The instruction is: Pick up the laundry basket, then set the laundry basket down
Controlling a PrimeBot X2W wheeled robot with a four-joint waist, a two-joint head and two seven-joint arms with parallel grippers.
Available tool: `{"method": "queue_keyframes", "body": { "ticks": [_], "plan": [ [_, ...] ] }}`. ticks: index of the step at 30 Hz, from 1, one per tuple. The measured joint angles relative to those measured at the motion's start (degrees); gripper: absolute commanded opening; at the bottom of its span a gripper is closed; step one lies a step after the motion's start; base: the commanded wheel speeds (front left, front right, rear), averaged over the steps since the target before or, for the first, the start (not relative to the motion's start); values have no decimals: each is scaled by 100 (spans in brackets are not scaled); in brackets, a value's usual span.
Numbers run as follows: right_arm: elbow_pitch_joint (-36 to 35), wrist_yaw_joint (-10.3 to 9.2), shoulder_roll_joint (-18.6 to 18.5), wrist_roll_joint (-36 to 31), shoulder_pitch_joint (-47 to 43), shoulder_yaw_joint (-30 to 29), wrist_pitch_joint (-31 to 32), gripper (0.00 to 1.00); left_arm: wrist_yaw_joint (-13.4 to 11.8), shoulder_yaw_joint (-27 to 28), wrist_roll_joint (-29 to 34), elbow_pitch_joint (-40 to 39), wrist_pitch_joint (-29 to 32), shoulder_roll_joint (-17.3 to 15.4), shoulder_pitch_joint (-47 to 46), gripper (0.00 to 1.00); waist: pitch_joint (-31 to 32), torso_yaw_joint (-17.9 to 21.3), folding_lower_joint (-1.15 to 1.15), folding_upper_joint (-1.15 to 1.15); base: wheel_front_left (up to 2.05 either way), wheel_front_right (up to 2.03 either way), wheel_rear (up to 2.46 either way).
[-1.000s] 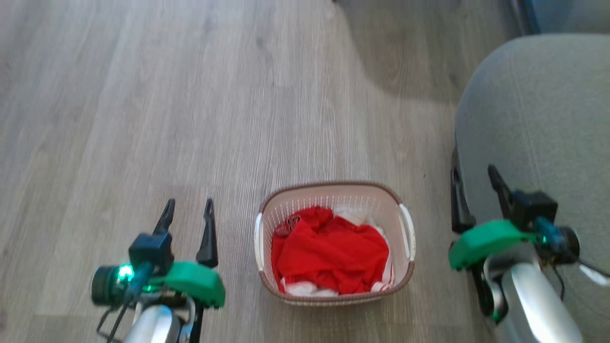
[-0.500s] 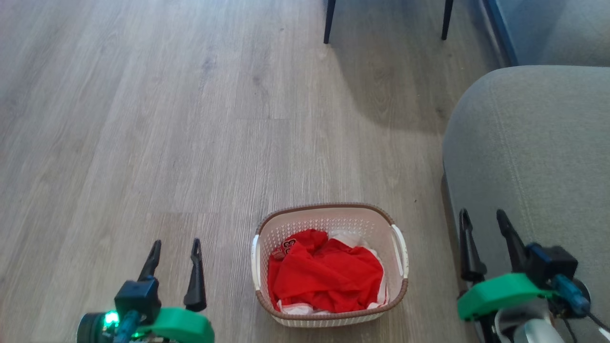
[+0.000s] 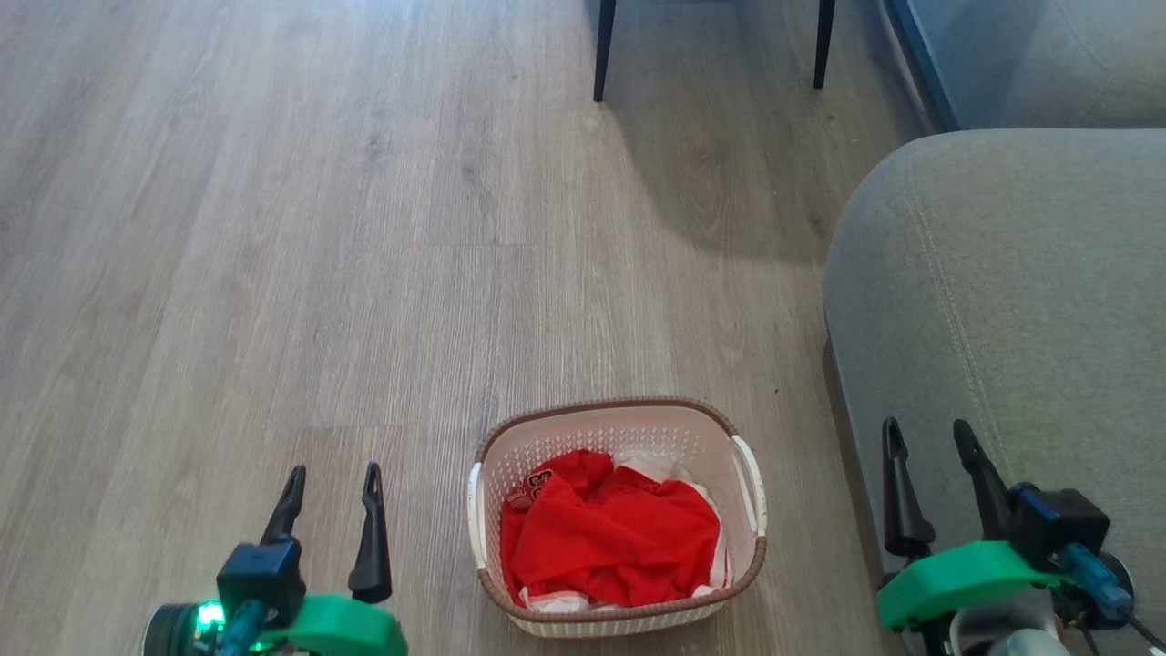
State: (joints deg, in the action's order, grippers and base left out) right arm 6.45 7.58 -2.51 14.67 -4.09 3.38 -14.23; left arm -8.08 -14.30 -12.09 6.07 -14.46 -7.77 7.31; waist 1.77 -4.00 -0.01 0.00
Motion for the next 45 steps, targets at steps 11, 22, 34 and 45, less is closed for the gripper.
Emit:
{"method": "queue_keyframes", "body": {
  "ticks": [11,22,34,45],
  "plan": [
    [1,0,0,0,1,-15,0,100,7,30,9,-7,0,1,0,100,-4,-8,0,0,0,0,0],
    [313,0,14,-1,-36,-44,10,0,4,43,56,216,12,48,55,0,-7,2,0,0,0,0,0],
    [788,0,23,479,-300,1,111,0,82,19,-449,664,133,91,367,0,-21,30,0,0,0,0,0],
    [791,0,22,1192,-228,-55,257,0,208,143,-1194,706,282,92,287,0,-37,65,0,0,0,0,0]
  ]
}}
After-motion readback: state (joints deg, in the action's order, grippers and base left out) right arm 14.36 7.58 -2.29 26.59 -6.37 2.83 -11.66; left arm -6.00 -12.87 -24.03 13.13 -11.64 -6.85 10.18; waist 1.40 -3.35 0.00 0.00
